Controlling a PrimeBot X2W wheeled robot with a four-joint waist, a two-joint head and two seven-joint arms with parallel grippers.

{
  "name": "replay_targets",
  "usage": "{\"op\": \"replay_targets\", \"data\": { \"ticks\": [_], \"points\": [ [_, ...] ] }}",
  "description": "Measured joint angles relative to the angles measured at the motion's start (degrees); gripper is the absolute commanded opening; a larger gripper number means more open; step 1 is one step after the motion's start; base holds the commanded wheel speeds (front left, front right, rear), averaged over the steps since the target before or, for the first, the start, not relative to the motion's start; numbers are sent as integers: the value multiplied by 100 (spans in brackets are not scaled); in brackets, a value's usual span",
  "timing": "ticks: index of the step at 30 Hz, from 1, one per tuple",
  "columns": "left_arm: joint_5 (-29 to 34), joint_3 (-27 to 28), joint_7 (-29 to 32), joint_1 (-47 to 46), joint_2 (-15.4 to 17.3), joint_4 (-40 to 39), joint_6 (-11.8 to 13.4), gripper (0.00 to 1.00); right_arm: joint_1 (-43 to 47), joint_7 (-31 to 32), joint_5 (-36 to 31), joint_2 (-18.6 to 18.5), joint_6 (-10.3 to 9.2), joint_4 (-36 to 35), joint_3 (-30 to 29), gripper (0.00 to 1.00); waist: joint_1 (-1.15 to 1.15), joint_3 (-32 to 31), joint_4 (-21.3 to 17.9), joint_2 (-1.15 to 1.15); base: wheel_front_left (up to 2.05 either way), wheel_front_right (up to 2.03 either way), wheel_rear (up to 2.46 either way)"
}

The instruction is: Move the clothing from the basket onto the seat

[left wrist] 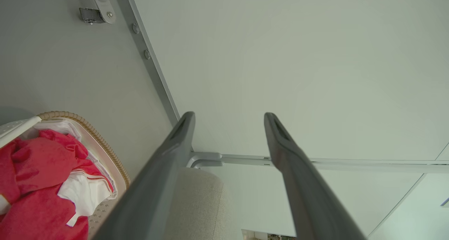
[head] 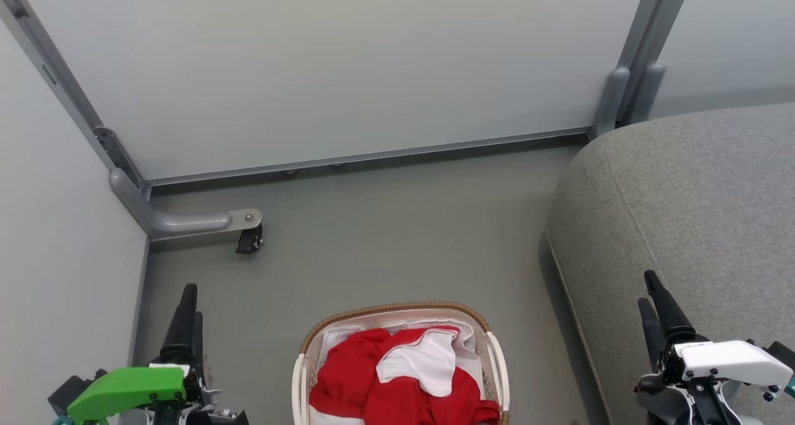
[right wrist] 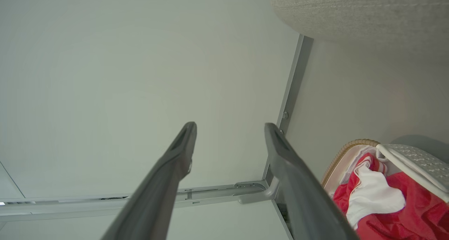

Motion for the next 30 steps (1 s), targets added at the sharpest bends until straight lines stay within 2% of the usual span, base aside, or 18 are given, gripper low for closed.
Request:
{"op": "replay_targets", "data": {
  "ticks": [6, 19, 30],
  "points": [
    [519, -71, -146, -1, 1, -157, 0, 100, 7, -149, -635, -7, 0, -156, -29, 100, 0, -3, 11, 0, 0, 0, 0],
    [1989, -232, -435, -2, 5, -519, 66, 100, 62, -438, -2742, -25, 0, -687, 126, 100, 0, -3, 25, 0, 0, 0, 0],
    [3136, -323, -650, 93, 9, -666, 179, 100, 152, -654, -3886, -40, 0, -803, 207, 100, 0, -9, 37, 0, 0, 0, 0]
  ]
}}
